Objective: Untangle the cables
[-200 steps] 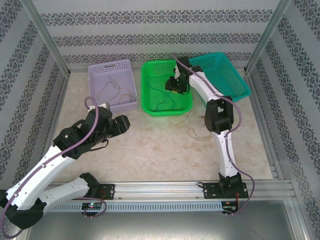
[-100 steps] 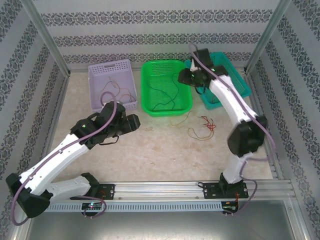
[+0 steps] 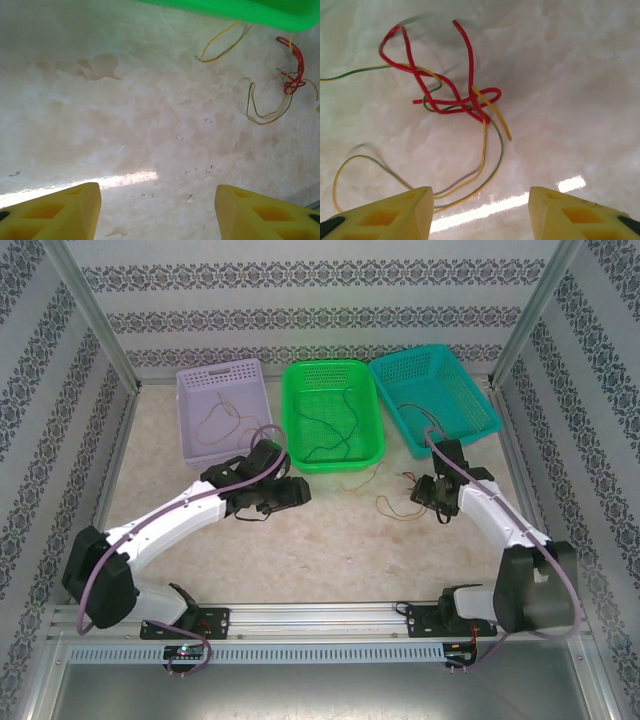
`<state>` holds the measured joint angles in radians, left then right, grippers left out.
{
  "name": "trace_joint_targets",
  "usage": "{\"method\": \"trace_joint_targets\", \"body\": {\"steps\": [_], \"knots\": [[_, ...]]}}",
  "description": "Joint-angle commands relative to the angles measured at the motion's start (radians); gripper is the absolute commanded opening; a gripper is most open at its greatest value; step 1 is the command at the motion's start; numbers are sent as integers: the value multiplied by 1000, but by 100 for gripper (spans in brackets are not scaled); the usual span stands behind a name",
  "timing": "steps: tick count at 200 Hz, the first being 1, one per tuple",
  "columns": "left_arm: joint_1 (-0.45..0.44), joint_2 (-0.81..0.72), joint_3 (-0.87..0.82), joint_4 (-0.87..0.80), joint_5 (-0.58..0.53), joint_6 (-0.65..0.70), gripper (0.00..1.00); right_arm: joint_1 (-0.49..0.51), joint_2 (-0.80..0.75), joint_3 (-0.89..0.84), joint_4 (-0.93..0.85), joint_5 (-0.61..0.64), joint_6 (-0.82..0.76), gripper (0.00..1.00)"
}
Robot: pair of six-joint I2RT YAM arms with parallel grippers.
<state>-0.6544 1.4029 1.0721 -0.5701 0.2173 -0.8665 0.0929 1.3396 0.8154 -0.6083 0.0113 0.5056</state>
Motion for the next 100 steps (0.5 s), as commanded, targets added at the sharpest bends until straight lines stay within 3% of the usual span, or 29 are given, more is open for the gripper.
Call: {"method": "trace_joint_targets", "body": {"steps": [1, 100], "knots": [[-5, 34, 64, 55, 42, 35, 61, 1, 87, 51, 68, 0, -97, 52], [-27, -46, 19, 23, -3, 6, 61, 51, 342, 196, 97, 90, -157, 42]]}}
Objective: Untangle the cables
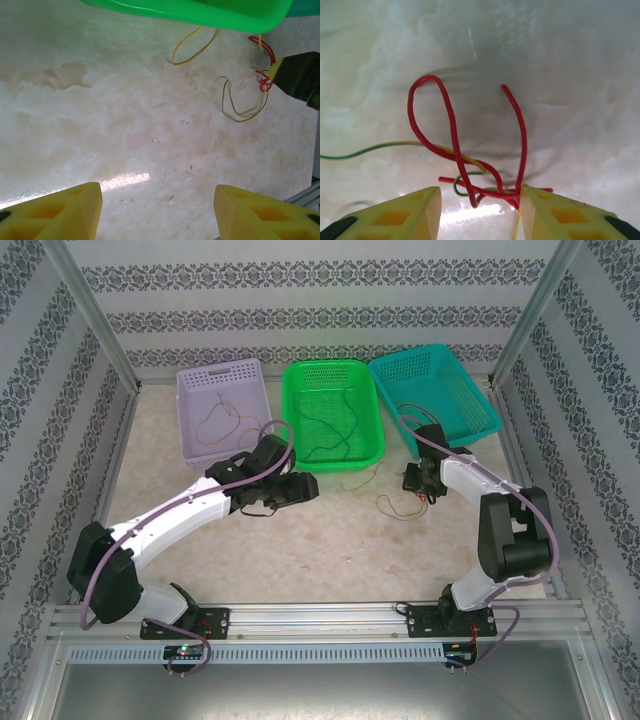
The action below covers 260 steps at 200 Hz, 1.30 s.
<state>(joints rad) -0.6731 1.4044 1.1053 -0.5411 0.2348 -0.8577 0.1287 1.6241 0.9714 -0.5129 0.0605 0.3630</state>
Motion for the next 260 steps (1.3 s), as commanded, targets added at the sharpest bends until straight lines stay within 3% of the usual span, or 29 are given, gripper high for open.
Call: {"method": "trace_joint_targets", "body": {"steps": [1, 55, 87, 134, 198, 260], "knots": [[-8, -48, -15, -6, -21, -2, 61, 15, 60, 43, 0, 41, -15, 41], [-9, -52, -5, -10, -19, 2, 61, 25, 135, 109, -59, 38, -7, 26], [-8, -37, 14, -14, -14, 14, 61, 32, 154, 103, -93, 37, 11, 24], [-9, -12, 34, -8, -2, 22, 61, 42, 148, 98, -82, 35, 16, 0], [-8, -16, 24, -9, -2, 25, 61, 129, -24, 81, -112, 60, 15, 0], [-5, -8, 21, -18, -9, 8, 61, 293, -203, -7, -173, 8, 132, 0]]}}
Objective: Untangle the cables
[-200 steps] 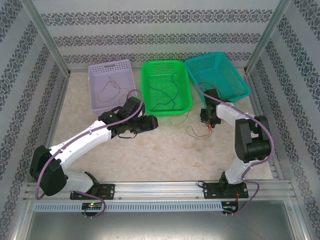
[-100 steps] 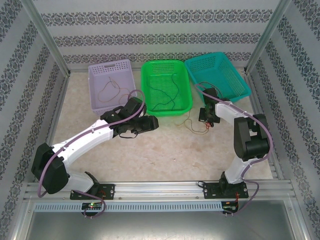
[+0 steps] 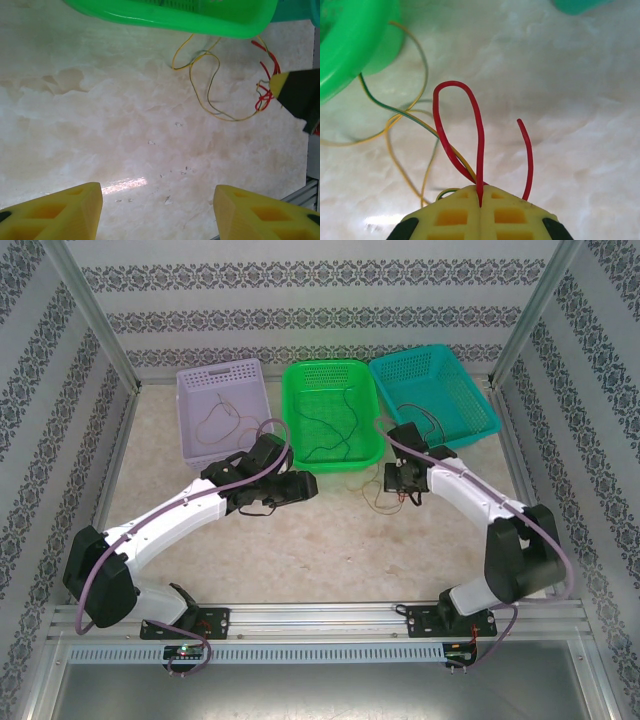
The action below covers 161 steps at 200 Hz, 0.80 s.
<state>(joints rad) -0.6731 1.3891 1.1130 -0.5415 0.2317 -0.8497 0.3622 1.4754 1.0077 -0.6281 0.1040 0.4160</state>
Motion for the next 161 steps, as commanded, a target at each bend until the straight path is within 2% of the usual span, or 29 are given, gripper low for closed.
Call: {"method": "trace_joint_targets", "body": {"steps": [1, 42, 60, 81, 105, 136, 161], "knots": [[-5, 7, 13, -18, -6, -1, 61, 64, -56, -45, -58, -38, 82, 0], [11, 38, 1, 90, 113, -140, 73, 214, -202, -179, 129, -161, 72, 0], [10, 90, 1, 171, 179, -271, 74, 234, -234, -210, 209, -219, 44, 0], [10, 158, 31, 184, 198, -415, 76, 248, -215, -183, 207, -249, -1, 0], [9, 210, 70, 209, 192, -476, 76, 265, -190, -154, 200, -278, -35, 0], [6, 278, 136, 193, 176, -427, 67, 290, -180, -136, 182, -282, -46, 0], [3, 305, 128, 193, 164, -417, 54, 298, -196, -146, 183, -288, -39, 0]]}}
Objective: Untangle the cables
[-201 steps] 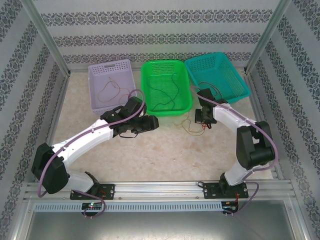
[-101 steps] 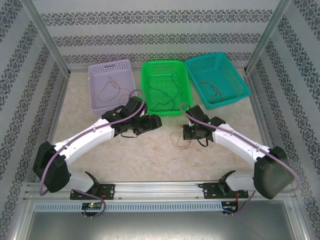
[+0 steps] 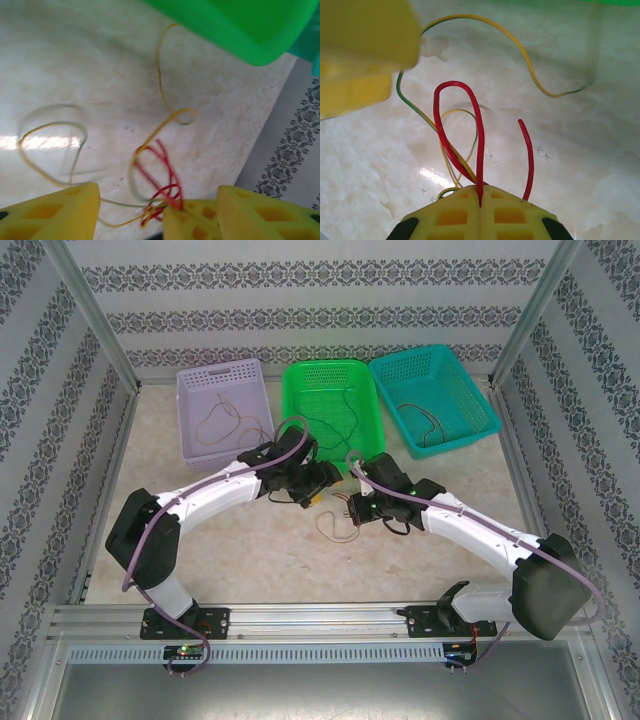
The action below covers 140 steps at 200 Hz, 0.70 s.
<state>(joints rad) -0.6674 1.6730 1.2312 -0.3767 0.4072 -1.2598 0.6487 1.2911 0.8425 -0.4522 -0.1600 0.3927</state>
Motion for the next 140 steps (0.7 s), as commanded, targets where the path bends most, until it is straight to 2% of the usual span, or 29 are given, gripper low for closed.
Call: {"method": "trace_joint_targets", "body": {"steps": [1, 44, 75, 98, 105, 140], "knots": [[-2, 21, 8, 30, -12, -7, 53, 12, -12, 19, 7, -25, -16, 0], [-3, 54, 49, -17, -46, 58, 33, 12, -49, 2, -6, -23, -12, 0], [-2, 54, 66, -35, -65, 86, 30, 11, -58, 0, -11, -24, -6, 0], [-2, 48, 68, -36, -72, 89, 5, 8, -56, 1, -14, -24, -6, 0], [-3, 42, 73, -47, -80, 92, 0, 8, -56, 1, -13, -23, -5, 0], [-2, -28, 144, -195, -189, 153, 0, -50, -50, 6, -38, -19, -3, 0]]}}
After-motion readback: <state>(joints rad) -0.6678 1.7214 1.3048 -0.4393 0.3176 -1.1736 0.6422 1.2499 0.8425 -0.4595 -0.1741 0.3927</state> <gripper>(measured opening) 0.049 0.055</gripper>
